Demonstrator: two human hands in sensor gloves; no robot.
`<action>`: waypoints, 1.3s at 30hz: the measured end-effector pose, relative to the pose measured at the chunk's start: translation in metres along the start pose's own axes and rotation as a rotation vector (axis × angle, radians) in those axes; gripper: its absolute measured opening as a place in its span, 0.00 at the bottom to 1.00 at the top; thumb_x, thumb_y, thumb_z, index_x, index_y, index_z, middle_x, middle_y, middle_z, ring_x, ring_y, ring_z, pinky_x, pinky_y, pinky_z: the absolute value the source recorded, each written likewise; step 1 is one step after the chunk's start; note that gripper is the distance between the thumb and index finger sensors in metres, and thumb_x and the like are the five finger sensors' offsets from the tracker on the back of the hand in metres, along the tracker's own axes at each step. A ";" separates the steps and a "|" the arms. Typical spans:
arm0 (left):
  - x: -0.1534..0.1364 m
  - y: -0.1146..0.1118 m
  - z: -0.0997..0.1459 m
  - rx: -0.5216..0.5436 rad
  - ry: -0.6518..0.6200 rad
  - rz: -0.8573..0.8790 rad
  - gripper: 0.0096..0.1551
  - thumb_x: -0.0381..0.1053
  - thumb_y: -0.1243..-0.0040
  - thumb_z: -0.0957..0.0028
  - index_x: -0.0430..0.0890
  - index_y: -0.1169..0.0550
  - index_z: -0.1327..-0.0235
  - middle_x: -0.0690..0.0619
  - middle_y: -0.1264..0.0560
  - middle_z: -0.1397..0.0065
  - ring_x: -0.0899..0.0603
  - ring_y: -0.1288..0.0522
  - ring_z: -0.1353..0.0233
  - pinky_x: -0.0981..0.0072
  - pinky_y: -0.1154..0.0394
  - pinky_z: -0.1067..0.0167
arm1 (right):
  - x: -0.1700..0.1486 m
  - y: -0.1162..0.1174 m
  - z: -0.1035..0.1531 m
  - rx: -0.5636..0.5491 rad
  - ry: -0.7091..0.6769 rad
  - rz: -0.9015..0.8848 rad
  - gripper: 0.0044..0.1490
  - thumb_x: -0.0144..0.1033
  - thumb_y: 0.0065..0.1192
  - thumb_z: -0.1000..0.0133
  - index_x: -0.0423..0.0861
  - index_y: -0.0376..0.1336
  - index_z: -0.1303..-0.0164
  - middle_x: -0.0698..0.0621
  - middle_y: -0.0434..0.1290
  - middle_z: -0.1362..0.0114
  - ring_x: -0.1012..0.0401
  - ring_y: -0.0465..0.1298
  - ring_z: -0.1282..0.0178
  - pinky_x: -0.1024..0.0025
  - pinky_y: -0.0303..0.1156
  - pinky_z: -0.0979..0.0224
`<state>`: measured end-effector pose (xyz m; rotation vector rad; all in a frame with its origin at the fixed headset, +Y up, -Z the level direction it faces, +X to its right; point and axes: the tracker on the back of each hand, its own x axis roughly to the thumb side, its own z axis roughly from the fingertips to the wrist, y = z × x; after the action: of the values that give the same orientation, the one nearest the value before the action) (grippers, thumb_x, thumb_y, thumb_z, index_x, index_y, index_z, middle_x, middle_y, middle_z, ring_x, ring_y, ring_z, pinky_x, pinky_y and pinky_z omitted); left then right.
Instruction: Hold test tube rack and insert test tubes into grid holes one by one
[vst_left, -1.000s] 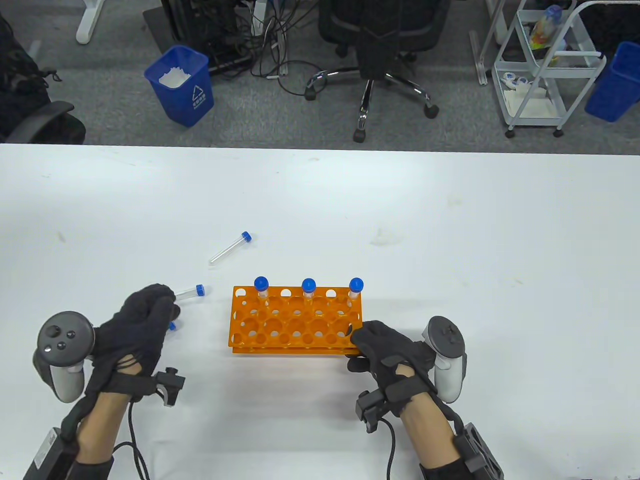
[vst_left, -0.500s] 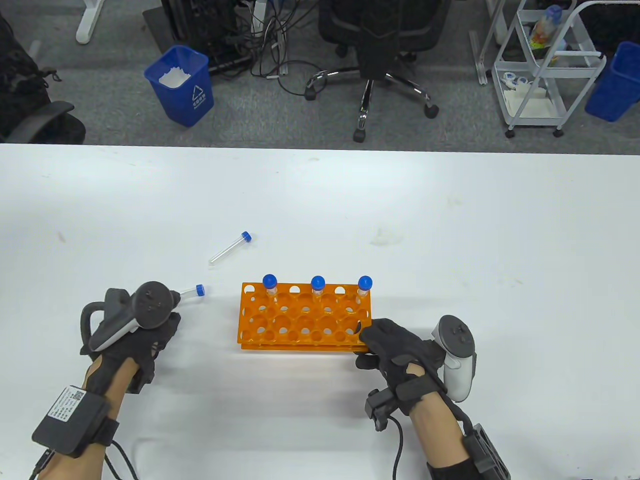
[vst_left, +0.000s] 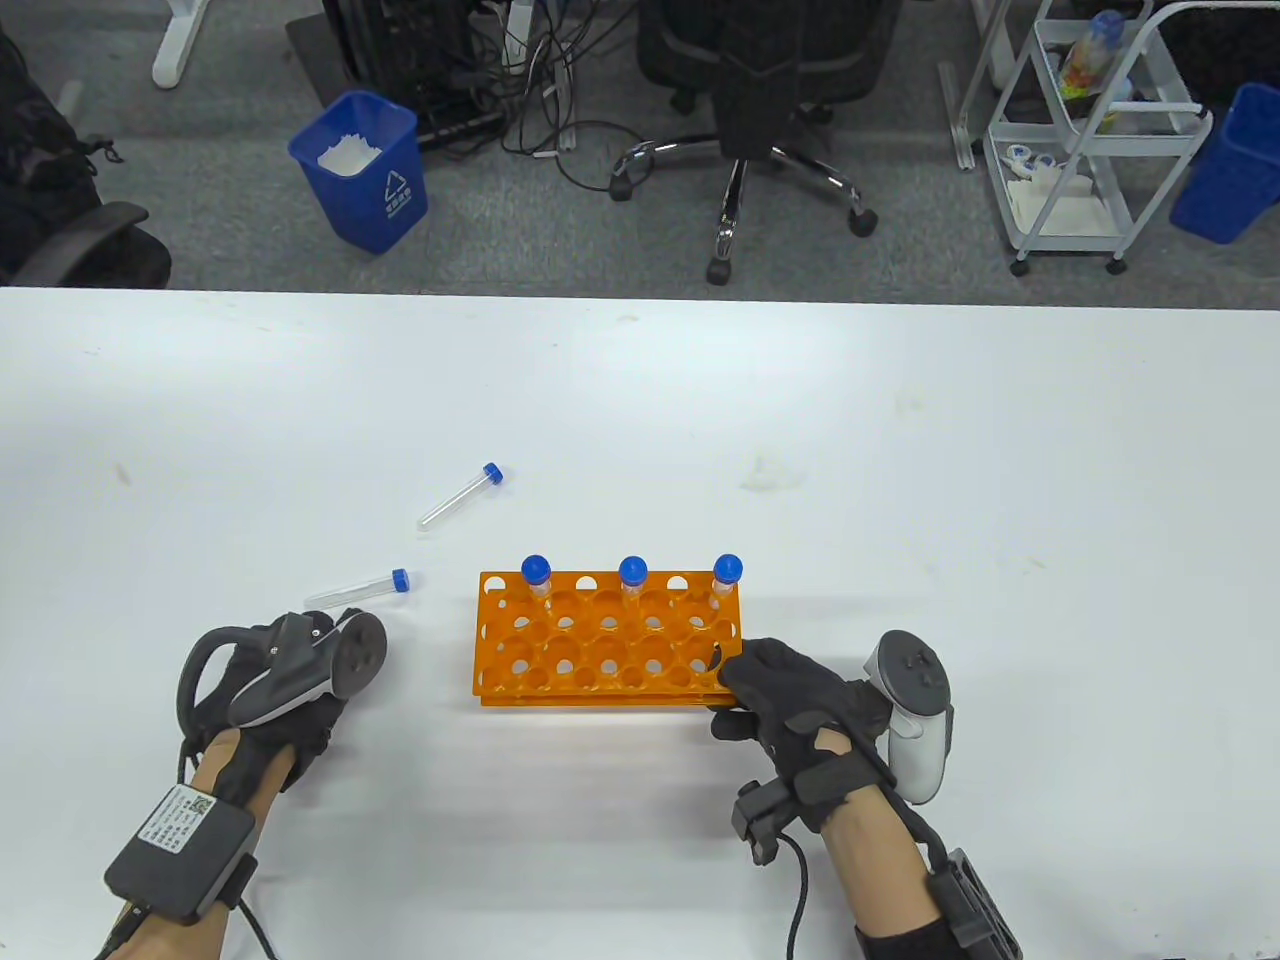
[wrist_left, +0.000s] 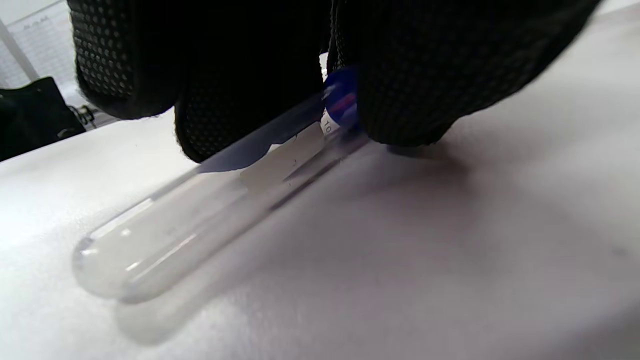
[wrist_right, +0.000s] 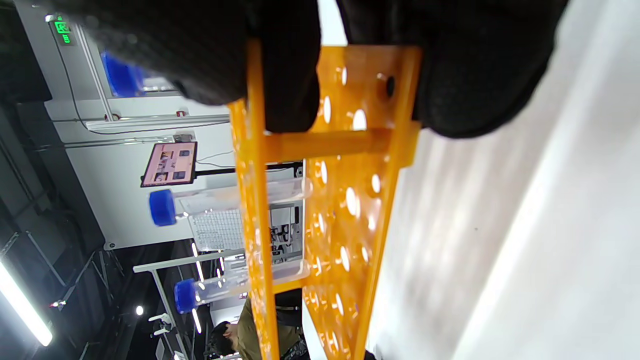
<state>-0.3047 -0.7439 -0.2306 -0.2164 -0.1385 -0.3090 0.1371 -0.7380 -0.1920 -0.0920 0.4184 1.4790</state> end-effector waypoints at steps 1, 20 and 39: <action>0.001 -0.001 0.001 0.012 -0.003 0.001 0.35 0.54 0.27 0.60 0.58 0.26 0.36 0.49 0.21 0.37 0.39 0.13 0.46 0.50 0.17 0.49 | 0.000 0.000 0.000 0.000 0.000 0.000 0.26 0.41 0.64 0.50 0.37 0.70 0.50 0.24 0.57 0.25 0.31 0.69 0.37 0.39 0.77 0.45; -0.004 0.067 0.049 0.364 -0.067 0.407 0.37 0.52 0.24 0.62 0.49 0.22 0.35 0.46 0.18 0.41 0.40 0.11 0.53 0.51 0.16 0.51 | 0.000 0.002 0.000 0.008 0.008 0.000 0.26 0.41 0.64 0.50 0.37 0.70 0.50 0.24 0.57 0.25 0.31 0.69 0.37 0.39 0.77 0.45; 0.022 0.139 0.110 0.931 -0.281 1.022 0.30 0.52 0.20 0.63 0.48 0.18 0.47 0.48 0.16 0.44 0.41 0.09 0.55 0.52 0.14 0.54 | -0.002 0.006 0.000 0.022 0.027 0.009 0.26 0.41 0.64 0.50 0.37 0.70 0.50 0.23 0.57 0.25 0.31 0.69 0.37 0.39 0.77 0.45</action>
<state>-0.2509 -0.5956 -0.1464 0.6001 -0.4077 0.8134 0.1313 -0.7396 -0.1902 -0.0928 0.4570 1.4833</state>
